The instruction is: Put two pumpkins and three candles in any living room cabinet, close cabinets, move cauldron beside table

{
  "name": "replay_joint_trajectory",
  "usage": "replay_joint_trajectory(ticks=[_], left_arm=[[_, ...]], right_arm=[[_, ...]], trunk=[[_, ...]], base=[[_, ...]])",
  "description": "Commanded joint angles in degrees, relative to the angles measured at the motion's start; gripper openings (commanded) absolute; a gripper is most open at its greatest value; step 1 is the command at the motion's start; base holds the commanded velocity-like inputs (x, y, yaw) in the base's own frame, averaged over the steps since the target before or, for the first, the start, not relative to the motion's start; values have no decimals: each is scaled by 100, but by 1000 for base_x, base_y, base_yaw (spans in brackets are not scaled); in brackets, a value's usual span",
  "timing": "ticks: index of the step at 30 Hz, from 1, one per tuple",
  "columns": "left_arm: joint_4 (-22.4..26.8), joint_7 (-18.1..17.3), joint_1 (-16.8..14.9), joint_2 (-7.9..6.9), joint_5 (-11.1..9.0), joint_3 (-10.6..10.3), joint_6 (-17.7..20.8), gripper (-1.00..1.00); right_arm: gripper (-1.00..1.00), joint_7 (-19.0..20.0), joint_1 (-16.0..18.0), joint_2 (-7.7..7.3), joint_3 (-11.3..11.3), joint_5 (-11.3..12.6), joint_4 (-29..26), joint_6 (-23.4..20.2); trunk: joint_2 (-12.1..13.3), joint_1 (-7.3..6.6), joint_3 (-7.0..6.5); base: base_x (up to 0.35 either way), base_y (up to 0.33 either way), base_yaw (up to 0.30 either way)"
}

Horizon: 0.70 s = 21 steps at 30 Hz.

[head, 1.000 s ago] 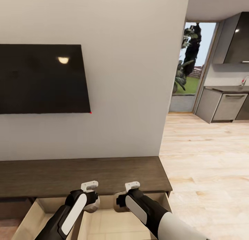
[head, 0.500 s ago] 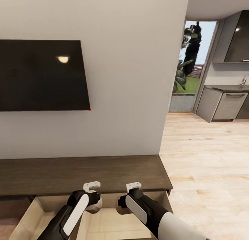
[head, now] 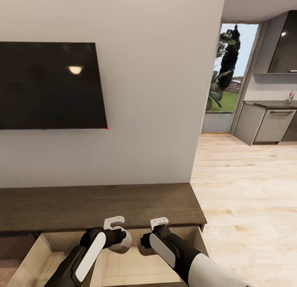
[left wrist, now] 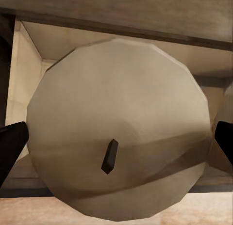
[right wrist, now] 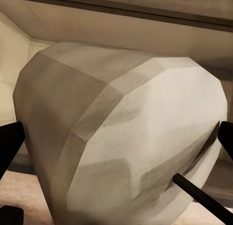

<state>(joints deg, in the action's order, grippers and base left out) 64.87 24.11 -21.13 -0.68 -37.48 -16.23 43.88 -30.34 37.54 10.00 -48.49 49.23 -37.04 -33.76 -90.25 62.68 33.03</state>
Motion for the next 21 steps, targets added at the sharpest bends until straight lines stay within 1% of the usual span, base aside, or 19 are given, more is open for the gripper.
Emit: replay_joint_trajectory(ticks=[1,21], left_arm=[[9,70,-5,-8,-52,-19,6,-100],[10,119,-5,-18,-11,-16,-2,-100]], right_arm=[[-100,-51,8,0,-20,45,-6,2],[-100,-45,8,0,-28,46,30,83]], trunk=[[-45,22,24],[-847,462,383]], base=[[0,0,0],[0,0,0]])
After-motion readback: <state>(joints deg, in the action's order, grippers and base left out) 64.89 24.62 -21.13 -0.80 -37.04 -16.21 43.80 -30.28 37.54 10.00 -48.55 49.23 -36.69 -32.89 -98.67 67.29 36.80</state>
